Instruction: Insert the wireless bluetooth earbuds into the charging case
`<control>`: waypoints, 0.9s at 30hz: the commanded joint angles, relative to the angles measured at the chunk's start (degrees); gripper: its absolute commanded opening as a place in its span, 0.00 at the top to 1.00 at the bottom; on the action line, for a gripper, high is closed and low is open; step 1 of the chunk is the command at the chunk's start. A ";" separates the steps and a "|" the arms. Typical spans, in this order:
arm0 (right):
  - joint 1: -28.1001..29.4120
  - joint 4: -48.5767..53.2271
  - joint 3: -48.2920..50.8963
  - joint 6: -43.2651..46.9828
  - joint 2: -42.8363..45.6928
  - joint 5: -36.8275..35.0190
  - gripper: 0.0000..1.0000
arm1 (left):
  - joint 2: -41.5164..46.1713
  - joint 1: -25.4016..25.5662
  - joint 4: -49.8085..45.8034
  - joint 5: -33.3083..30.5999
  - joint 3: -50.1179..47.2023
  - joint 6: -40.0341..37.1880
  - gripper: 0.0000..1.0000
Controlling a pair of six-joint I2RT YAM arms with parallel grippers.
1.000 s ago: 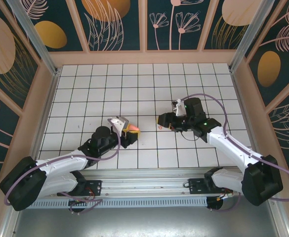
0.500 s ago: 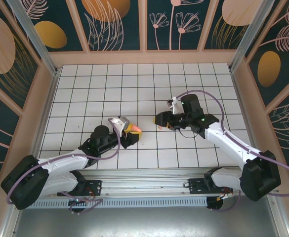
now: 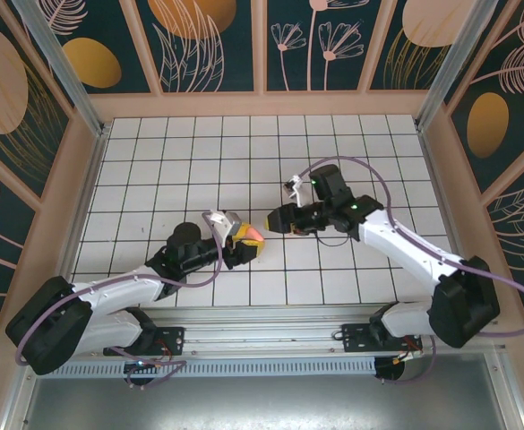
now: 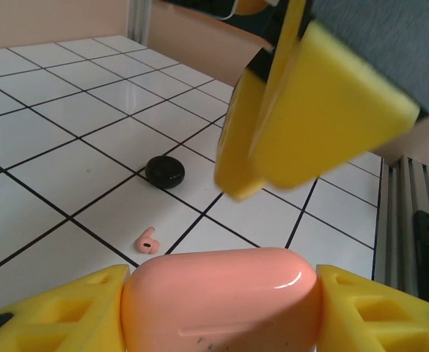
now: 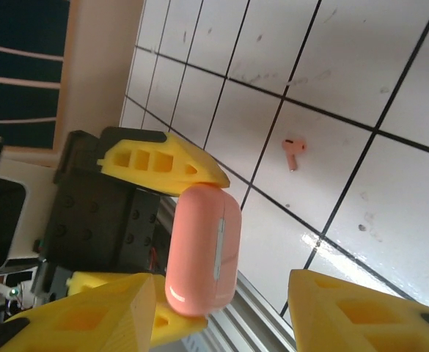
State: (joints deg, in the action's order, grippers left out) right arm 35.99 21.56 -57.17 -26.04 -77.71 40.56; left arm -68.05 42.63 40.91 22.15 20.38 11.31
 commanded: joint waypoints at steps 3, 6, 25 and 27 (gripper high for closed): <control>2.06 4.32 -5.69 4.37 -4.95 2.46 0.50 | 0.55 -0.31 0.80 1.40 1.43 -1.90 0.62; 2.58 4.94 -6.77 5.27 -6.59 2.95 0.53 | 0.33 -0.30 0.23 1.40 1.90 -1.99 0.62; 3.90 12.48 -12.37 10.64 -11.96 5.11 0.67 | -0.15 -0.31 -1.42 1.97 3.17 -1.64 0.63; 3.91 12.63 -12.87 10.99 -11.69 4.91 0.73 | -0.18 -0.29 -1.88 1.76 3.34 -1.64 0.62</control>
State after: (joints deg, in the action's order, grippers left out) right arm 39.48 32.03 -67.85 -17.26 -89.21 44.64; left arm -68.20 42.63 38.74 22.70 22.06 10.46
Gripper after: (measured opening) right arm 0.291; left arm 0.521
